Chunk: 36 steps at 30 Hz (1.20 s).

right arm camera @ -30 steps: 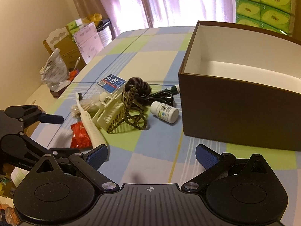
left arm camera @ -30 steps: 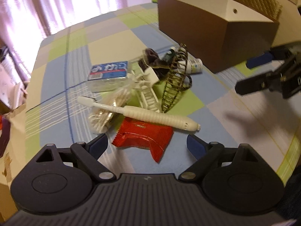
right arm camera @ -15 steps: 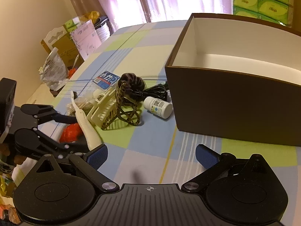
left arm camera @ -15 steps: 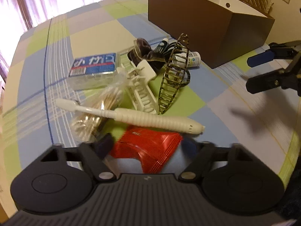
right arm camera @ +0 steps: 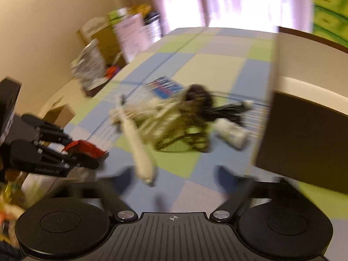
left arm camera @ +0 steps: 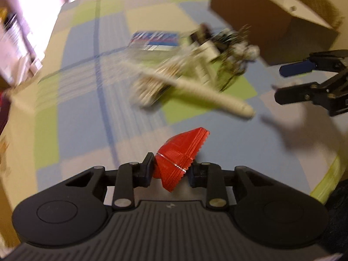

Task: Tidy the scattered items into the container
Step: 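Grasp the red snack packet with the left tool while the right tool grasps the white toothbrush, then carry the red packet and toothbrush over the brown box and open both tools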

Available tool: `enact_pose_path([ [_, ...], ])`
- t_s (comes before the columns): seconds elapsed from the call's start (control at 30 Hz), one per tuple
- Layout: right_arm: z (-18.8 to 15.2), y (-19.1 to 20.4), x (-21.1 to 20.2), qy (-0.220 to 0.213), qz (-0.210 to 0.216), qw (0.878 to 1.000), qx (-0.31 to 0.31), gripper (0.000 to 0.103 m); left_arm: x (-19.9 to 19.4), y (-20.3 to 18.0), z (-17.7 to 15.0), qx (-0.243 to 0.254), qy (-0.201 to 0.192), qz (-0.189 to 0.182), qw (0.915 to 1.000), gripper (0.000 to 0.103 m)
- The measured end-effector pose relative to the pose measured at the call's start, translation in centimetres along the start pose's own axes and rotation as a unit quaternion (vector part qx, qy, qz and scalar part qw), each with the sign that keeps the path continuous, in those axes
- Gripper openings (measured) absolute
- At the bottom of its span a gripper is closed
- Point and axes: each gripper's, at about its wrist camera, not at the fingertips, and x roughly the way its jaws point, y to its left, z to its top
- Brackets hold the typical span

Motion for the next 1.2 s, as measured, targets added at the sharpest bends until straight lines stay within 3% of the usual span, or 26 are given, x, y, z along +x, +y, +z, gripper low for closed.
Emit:
enact_pose_path([
  [0.17,0.3,2.6,2.2,0.002,0.019,0.998,-0.055,0.071,-1.3,0.9,-0.6,-0.034,0.009,0.016,0.9993,0.025],
  [0.2,0.3,3.2,2.6,0.000,0.020,0.997,-0.071,0.067,-1.5,1.0,-0.7,-0.037,0.009,0.018,0.9991,0.025],
  [0.27,0.4,4.3,3.7,0.004,0.022,0.994,-0.102,0.049,-1.7,1.2,-0.9,-0.043,0.010,0.020,0.9988,0.025],
  [0.6,0.7,7.2,7.8,-0.008,-0.020,0.981,-0.193,0.049,-2.0,1.7,-0.8,-0.064,0.010,0.029,0.9975,0.025],
  [0.7,0.7,7.9,8.8,-0.008,-0.031,0.979,-0.203,0.049,-1.7,2.0,-0.5,-0.068,0.010,0.033,0.9971,0.025],
  [0.77,0.7,8.3,9.5,-0.006,-0.040,0.977,-0.209,0.031,-1.7,2.2,-0.3,-0.071,0.010,0.035,0.9968,0.025],
  [0.9,0.9,8.5,11.0,0.002,-0.047,0.977,-0.207,0.031,-1.5,2.4,0.0,-0.072,0.009,0.036,0.9967,0.025],
  [0.97,0.9,8.4,10.8,0.002,-0.048,0.977,-0.207,0.025,-1.4,2.4,0.0,-0.072,0.009,0.036,0.9967,0.025],
  [1.2,0.9,8.1,8.9,-0.008,-0.022,0.983,-0.183,0.025,-1.7,2.2,0.3,-0.076,0.004,0.035,0.9965,0.025],
])
